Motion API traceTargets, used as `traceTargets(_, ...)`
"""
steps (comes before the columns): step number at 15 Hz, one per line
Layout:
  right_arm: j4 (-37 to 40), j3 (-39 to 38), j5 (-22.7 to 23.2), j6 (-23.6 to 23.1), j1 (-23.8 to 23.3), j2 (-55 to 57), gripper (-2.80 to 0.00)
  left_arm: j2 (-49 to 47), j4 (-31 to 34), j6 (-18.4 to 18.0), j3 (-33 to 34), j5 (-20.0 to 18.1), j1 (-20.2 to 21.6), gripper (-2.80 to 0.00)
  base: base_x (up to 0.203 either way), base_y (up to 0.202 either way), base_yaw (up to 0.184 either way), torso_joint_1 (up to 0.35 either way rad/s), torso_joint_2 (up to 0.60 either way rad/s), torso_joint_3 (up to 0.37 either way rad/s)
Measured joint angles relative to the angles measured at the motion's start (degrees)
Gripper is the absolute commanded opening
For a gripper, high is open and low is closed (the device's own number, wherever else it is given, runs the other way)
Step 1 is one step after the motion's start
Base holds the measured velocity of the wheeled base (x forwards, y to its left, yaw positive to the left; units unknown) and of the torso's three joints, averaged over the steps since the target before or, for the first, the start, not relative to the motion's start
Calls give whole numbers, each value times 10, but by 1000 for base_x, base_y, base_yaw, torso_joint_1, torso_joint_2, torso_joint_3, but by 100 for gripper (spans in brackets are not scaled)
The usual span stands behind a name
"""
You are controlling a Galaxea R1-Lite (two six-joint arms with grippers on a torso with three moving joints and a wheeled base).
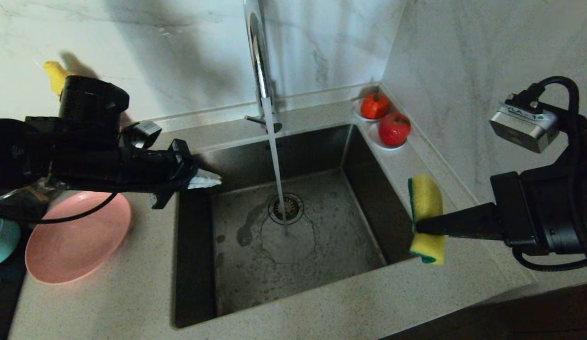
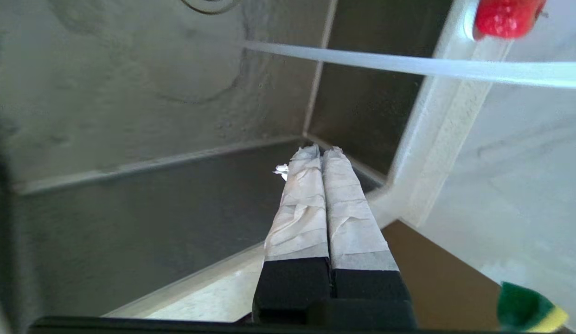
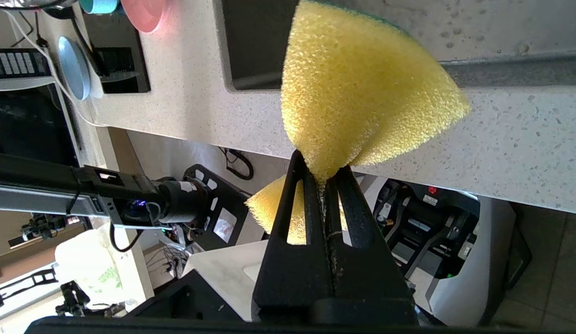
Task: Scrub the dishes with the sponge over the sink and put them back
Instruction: Turn off the faucet
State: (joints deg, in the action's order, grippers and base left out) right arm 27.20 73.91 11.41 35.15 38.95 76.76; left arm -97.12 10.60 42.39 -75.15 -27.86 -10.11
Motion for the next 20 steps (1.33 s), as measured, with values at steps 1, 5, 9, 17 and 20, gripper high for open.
traceTargets(1,-1,-1,0,0,-1,1,-280,-6,0,2,-7,0,-10,-280,0,0,0,0,0,0)
traceTargets(5,-2,-3,0,0,-3,4,-280,-31,1,10,-38,1,-43,-280,0,0,0,0,0,0)
traceTargets(9,-4,-6,0,0,-6,4,-280,-58,-7,26,-84,13,-49,-280,0,0,0,0,0,0)
traceTargets(17,-6,-19,0,0,-17,0,-280,-114,-134,70,-110,63,-49,-280,0,0,0,0,0,0)
traceTargets(20,-5,-21,1,0,-21,-5,-280,-123,-153,72,-116,72,-50,-280,0,0,0,0,0,0)
